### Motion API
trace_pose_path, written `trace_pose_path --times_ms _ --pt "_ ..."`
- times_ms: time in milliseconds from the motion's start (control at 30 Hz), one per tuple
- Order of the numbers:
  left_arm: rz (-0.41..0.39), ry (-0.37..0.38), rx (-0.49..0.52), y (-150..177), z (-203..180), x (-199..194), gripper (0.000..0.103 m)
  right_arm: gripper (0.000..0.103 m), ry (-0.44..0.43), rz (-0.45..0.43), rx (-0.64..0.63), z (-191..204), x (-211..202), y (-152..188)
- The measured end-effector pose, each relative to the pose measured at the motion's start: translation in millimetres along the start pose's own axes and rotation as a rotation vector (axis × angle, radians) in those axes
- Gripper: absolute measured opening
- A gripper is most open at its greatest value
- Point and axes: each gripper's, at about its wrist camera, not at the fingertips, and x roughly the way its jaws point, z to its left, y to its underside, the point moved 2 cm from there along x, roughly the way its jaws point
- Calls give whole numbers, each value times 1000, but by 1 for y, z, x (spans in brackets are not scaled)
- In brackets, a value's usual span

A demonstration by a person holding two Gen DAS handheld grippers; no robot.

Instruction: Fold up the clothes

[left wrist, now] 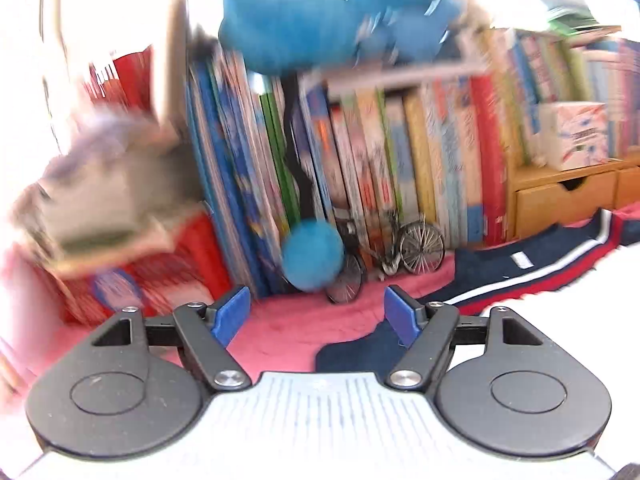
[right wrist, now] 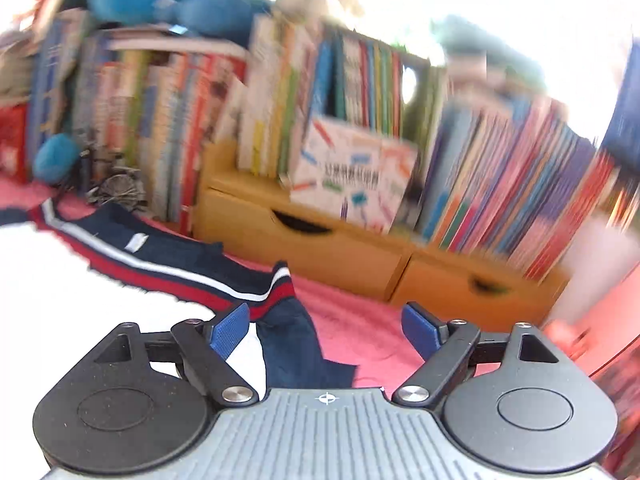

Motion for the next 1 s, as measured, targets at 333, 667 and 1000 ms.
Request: trace_pose_path --times_ms 333,667,1000 --pt "-78 471 655 75 -118 -122 77 84 -336 -152 -726 149 -133 71" --pt "-217 413 846 88 -170 -81 72 51 -331 -106 -653 174 -98 42" --pt "-153 569 797 53 -148 -80 34 58 -221 -248 -941 186 -86 56"
